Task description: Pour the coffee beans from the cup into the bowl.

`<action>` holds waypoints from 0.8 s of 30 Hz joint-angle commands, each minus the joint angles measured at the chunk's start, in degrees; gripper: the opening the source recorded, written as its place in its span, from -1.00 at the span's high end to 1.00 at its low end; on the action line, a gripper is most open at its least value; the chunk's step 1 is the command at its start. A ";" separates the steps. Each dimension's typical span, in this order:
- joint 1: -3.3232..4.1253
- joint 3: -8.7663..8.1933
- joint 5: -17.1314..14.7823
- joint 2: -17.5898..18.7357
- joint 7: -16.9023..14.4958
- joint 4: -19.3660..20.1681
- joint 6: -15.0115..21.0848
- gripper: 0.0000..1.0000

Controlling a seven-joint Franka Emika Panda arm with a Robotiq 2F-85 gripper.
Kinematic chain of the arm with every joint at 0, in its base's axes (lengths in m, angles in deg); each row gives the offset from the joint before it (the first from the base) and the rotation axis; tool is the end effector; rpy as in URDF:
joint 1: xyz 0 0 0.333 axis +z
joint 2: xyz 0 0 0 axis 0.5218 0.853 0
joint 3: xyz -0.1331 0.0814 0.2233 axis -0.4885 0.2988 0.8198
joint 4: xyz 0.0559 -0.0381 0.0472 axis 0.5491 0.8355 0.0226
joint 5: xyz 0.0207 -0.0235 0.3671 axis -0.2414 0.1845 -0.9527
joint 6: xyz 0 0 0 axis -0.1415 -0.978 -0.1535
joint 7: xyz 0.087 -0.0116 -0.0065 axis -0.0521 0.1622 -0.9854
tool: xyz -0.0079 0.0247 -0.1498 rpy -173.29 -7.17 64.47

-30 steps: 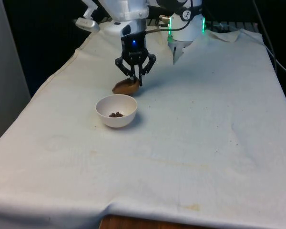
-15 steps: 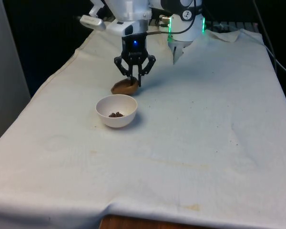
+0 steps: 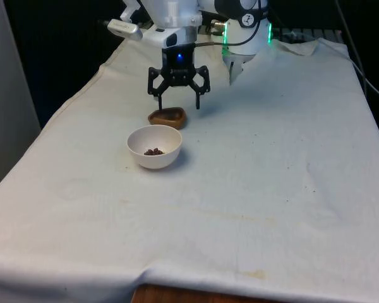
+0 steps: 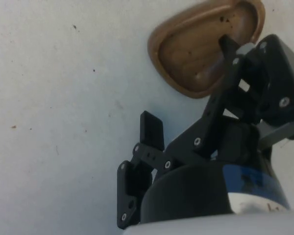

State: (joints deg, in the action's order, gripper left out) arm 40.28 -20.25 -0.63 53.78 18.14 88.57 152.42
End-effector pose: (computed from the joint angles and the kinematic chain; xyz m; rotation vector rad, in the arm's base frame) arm 0.4438 -0.1454 0.1221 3.0657 0.4618 0.1672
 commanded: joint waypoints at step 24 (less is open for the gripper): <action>-0.57 -0.74 5.79 -9.40 3.32 1.03 -6.76 -1.00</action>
State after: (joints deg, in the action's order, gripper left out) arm 39.30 -20.19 3.21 44.39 19.85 89.54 146.12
